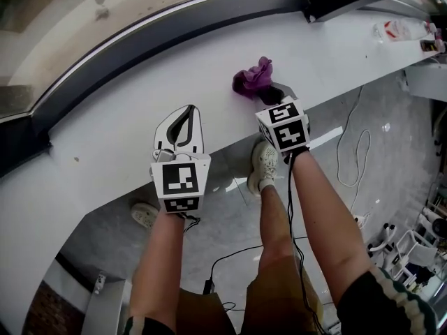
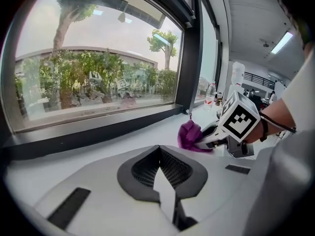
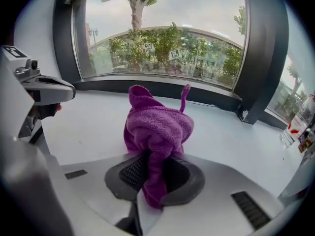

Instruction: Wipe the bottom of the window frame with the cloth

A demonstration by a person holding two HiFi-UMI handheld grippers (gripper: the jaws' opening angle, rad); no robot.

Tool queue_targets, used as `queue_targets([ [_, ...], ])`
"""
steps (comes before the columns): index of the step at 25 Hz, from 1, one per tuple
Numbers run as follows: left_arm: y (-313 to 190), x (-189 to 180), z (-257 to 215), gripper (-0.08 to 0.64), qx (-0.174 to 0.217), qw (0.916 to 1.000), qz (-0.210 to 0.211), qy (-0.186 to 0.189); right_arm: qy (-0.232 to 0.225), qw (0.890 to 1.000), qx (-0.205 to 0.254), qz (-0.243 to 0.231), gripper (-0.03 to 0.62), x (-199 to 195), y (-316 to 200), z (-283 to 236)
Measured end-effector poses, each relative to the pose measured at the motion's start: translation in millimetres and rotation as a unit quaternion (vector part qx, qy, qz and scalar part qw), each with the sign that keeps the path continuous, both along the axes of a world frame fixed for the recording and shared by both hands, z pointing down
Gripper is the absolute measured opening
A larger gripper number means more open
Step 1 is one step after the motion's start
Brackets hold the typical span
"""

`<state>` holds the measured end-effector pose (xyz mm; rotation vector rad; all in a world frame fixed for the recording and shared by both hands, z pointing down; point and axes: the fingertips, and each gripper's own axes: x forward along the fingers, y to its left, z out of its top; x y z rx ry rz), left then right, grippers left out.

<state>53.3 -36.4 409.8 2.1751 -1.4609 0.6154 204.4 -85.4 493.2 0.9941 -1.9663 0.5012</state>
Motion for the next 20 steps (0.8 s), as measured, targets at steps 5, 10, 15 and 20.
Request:
queue_targets([
  [5,12,-29,-2,0.009,0.0,1.0,-0.008,-0.003,-0.006,1.0,-0.001,-0.007,0.071,-39,15,-1],
  [10,20,-49,-4,0.009,0.002,0.9999,-0.013,-0.003,-0.011,1.0,-0.006,-0.022,0.071,-72,30,-1],
  [15,30,-69,-3,0.009,0.002,0.9998,-0.018,-0.005,-0.013,0.999,-0.008,-0.035,0.071,-100,42,-1],
  [20,40,-95,-4,0.009,-0.002,0.9995,-0.031,-0.009,-0.015,0.999,-0.009,-0.034,0.071,-120,49,-2],
])
